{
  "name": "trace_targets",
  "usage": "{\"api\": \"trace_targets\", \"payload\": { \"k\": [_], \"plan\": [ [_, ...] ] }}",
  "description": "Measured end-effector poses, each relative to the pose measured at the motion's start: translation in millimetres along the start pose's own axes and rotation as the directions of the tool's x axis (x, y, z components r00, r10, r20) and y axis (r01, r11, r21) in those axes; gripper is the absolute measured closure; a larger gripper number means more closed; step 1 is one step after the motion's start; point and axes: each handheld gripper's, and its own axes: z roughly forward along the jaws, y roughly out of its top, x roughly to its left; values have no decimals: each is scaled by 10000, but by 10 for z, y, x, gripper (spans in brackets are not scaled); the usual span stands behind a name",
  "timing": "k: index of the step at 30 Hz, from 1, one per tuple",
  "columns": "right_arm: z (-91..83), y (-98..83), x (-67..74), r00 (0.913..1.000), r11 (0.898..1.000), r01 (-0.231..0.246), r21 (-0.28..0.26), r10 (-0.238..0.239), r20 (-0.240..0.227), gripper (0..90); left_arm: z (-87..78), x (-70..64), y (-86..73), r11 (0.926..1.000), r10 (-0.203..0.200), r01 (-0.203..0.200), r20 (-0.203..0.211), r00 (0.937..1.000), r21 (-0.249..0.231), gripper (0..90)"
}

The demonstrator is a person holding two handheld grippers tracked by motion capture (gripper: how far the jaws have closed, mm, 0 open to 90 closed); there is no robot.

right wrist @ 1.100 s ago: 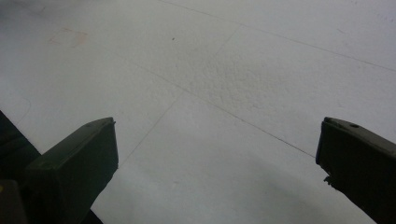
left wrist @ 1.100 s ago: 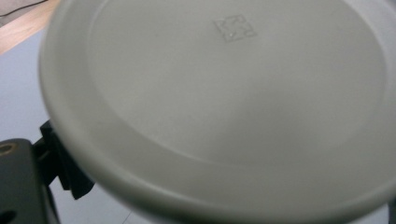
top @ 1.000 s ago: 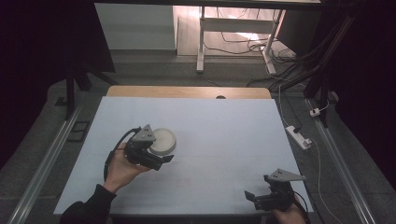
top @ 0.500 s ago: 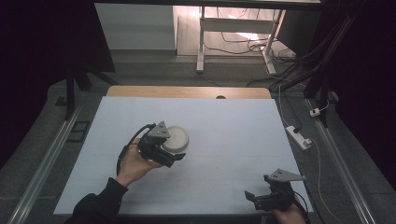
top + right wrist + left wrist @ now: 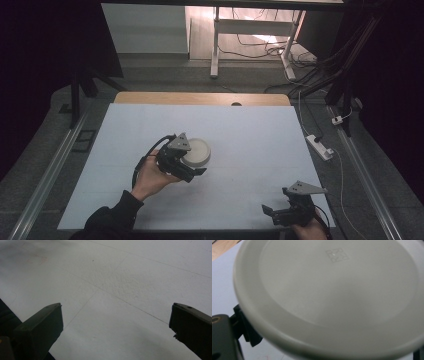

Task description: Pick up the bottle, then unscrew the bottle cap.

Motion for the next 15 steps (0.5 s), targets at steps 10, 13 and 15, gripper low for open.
{"api": "trace_targets", "payload": {
  "k": [10,13,15],
  "plan": [
    [3,4,13,9999,9999,135,20,-135,33,0,9,-2,-11,10000,-19,19,33,10000,29,74],
    [3,7,29,9996,9998,189,27,-190,202,0,8,4,-18,10000,-41,41,69,10000,-2,74],
    [-8,5,17,9998,9999,110,-84,-109,156,0,5,4,-19,10000,-16,16,63,10000,12,74]
  ]
}}
